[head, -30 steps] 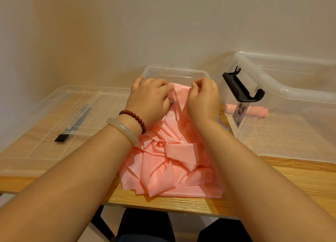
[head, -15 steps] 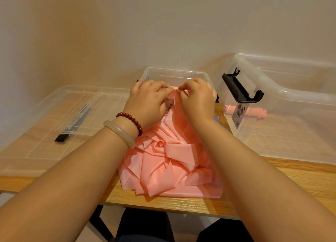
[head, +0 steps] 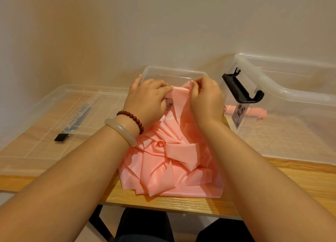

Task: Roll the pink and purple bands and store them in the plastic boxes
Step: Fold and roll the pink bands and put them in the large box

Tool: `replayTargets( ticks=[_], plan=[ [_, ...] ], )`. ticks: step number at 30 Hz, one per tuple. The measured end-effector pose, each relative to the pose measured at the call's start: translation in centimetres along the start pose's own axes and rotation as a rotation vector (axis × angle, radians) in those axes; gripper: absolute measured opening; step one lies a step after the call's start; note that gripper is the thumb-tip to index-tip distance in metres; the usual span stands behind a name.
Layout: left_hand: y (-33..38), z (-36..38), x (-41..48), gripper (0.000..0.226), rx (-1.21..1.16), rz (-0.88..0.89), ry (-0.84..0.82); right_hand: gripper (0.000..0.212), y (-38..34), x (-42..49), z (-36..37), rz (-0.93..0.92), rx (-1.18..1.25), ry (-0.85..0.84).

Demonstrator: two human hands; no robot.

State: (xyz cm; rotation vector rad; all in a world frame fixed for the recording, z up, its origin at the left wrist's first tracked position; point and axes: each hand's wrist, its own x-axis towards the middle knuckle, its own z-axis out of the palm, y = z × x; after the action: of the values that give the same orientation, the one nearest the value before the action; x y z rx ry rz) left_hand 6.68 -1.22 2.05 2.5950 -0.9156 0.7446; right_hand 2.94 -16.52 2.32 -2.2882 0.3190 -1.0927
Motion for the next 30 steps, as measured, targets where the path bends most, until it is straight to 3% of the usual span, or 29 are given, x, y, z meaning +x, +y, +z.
replayTargets(
  ticks=[4, 9, 14, 18, 24, 27, 30],
  plan=[
    [0.0, 0.1, 0.2, 0.031, 0.008, -0.032, 0.059, 0.017, 1.4, 0.0, 0.1, -0.134, -0.164, 0.049],
    [0.3, 0.2, 1.0, 0.036, 0.025, -0.029, 0.004, 0.011, 1.7, -0.4, 0.7, -0.204, -0.252, 0.084],
    [0.0, 1.5, 0.8, 0.046, -0.04, -0.003, -0.031, 0.031, 2.1, -0.6, 0.9, -0.176, -0.392, -0.085],
    [0.3, 1.7, 0.9, 0.047, -0.027, 0.015, -0.031, 0.031, 2.8, -0.7, 0.7, -0.177, -0.347, -0.082],
    [0.2, 2.0, 1.6, 0.035, -0.049, 0.031, 0.058, 0.056, 1.8, -0.7, 0.2, -0.211, -0.197, -0.177],
    [0.0, 2.1, 1.9, 0.028, -0.109, 0.045, 0.171, 0.053, 2.0, -0.6, 0.2, -0.152, -0.109, -0.146],
    [0.0, 1.8, 1.9, 0.039, -0.153, 0.066, 0.2, 0.049, 2.3, -0.4, 0.1, -0.115, -0.092, -0.149]
  ],
)
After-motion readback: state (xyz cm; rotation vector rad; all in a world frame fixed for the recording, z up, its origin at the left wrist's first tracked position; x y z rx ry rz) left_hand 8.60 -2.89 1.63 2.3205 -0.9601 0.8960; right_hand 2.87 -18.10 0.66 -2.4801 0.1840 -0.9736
